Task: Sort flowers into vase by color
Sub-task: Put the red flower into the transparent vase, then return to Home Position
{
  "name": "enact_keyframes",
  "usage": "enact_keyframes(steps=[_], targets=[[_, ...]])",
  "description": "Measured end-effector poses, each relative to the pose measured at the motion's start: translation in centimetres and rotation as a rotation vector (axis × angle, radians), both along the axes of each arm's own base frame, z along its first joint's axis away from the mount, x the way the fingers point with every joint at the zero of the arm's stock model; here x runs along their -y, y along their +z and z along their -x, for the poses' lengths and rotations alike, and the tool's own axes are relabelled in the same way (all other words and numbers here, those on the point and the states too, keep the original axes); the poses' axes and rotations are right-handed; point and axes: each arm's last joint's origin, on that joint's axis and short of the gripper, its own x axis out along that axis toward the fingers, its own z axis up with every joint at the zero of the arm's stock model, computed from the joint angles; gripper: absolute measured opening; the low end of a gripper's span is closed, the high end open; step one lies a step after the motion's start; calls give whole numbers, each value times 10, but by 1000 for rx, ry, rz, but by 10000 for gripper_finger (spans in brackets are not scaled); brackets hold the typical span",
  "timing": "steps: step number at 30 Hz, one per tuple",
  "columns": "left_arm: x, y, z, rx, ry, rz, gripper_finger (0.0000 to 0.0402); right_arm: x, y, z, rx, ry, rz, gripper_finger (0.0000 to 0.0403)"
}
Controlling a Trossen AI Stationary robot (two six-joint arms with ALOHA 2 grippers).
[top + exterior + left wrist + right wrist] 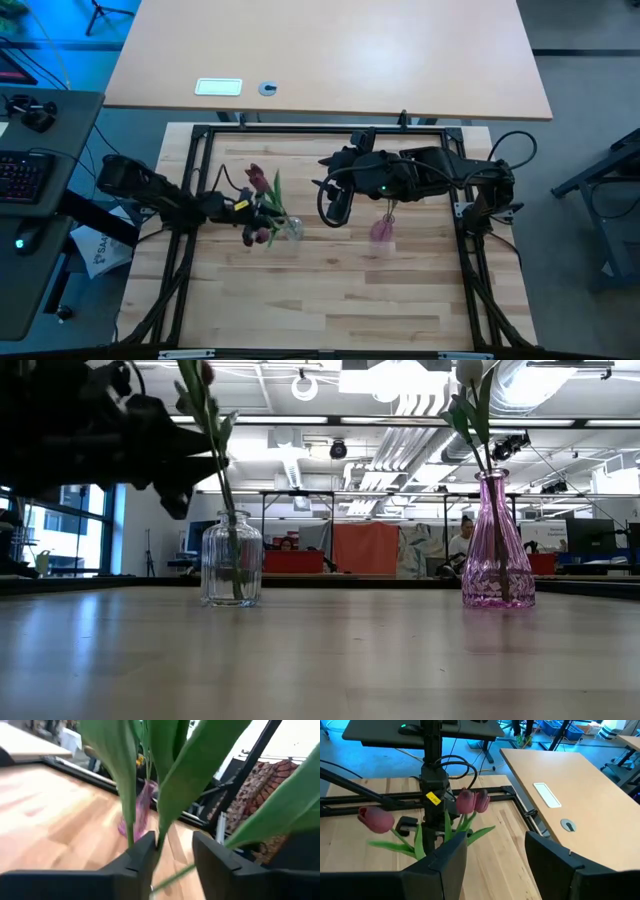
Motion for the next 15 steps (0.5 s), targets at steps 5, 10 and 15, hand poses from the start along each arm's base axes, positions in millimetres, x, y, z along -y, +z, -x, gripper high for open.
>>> enact_keyframes(steps=[5, 10, 15], targets=[[1, -3, 15, -14, -51, 70, 171, 0, 0, 0, -3, 4, 5, 197], [4, 0, 17, -27, -193, 123, 205, 0, 0, 0, -2, 5, 5, 197], [8, 8, 21, 4, -320, 151, 211, 0, 0, 0, -2, 5, 5, 197]])
